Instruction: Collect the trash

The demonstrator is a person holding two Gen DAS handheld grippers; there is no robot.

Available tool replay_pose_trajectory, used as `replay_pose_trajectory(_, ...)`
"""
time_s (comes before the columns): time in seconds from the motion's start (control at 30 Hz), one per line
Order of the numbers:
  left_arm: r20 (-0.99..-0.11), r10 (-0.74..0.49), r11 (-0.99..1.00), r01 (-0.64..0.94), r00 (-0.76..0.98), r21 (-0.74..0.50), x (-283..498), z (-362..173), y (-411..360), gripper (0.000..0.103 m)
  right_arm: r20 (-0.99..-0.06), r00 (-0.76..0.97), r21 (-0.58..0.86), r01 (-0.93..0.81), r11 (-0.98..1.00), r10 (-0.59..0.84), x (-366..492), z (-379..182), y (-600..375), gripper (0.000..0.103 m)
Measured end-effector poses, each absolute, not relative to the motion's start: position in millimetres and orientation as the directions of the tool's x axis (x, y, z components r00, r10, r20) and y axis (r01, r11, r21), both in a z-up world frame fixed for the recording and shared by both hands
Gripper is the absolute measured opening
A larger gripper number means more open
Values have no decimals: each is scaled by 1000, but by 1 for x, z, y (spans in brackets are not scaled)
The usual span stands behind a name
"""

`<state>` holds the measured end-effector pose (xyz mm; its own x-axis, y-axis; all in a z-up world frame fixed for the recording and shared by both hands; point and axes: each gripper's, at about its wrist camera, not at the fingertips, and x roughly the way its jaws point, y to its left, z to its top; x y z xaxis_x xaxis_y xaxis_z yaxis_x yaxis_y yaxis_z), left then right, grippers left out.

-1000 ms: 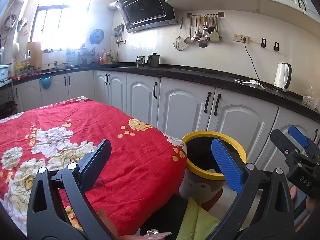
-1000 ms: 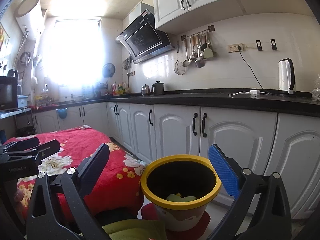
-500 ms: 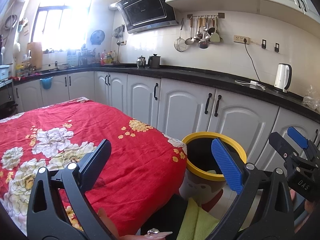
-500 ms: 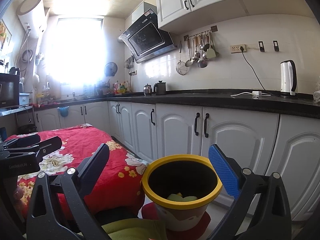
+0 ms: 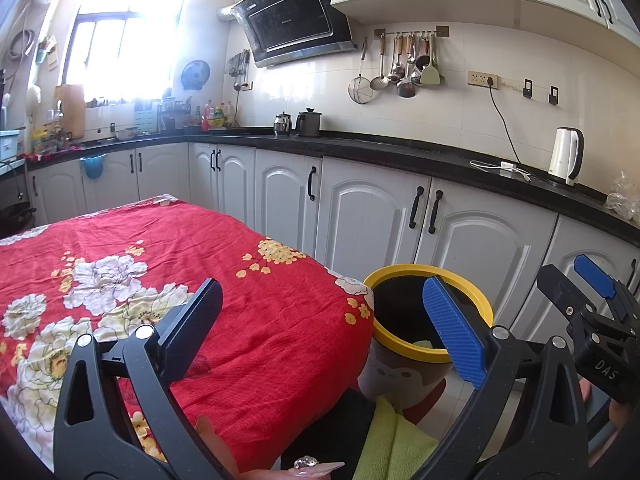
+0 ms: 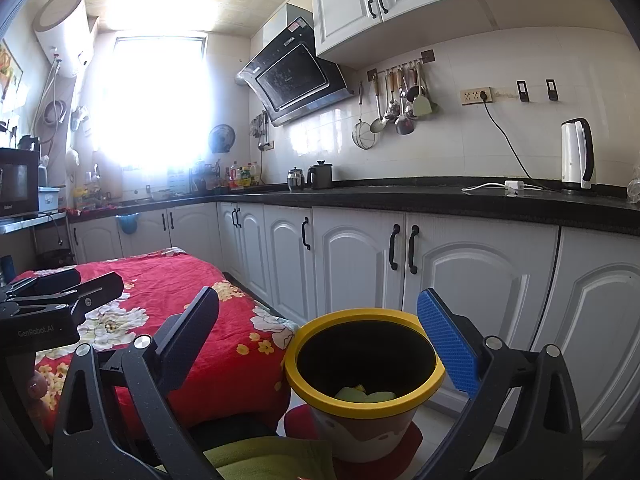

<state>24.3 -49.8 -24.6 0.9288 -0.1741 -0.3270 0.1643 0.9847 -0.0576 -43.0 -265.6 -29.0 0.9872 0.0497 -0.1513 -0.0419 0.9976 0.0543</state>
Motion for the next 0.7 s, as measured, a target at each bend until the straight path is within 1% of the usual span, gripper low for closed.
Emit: replay_pose_trajectory(0.7, -321, -182, 983, 172, 929, -62, 25, -25, -50, 92, -152, 987, 56, -41, 998, 49, -43, -29, -266, 97)
